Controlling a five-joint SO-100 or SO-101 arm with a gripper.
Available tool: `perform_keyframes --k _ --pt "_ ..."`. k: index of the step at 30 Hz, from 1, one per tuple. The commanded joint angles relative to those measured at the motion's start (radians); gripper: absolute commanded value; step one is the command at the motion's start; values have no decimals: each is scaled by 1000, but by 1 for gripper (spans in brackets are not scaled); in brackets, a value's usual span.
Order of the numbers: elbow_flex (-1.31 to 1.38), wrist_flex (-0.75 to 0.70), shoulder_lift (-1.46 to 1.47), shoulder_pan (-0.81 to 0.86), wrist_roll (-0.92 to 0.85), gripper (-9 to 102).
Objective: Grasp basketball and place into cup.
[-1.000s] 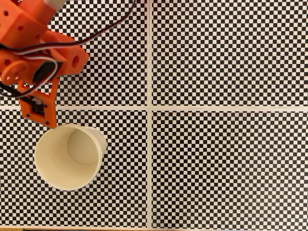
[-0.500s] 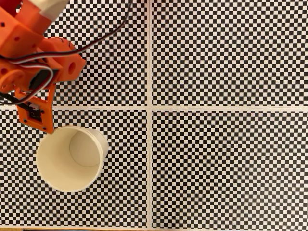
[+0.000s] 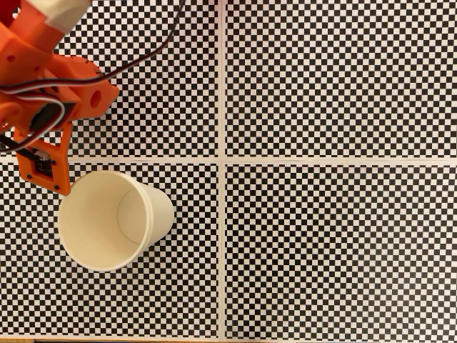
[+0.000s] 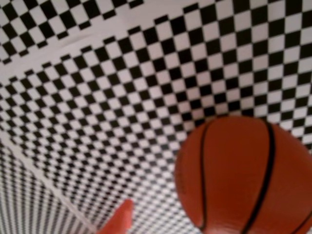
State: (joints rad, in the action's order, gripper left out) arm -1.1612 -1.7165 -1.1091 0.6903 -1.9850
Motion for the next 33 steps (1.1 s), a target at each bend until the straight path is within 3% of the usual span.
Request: perform_keyframes --k 1,33 --pt "38 -9 -2 -11 9 47" --pt "14 -11 -91 -44 17 43"
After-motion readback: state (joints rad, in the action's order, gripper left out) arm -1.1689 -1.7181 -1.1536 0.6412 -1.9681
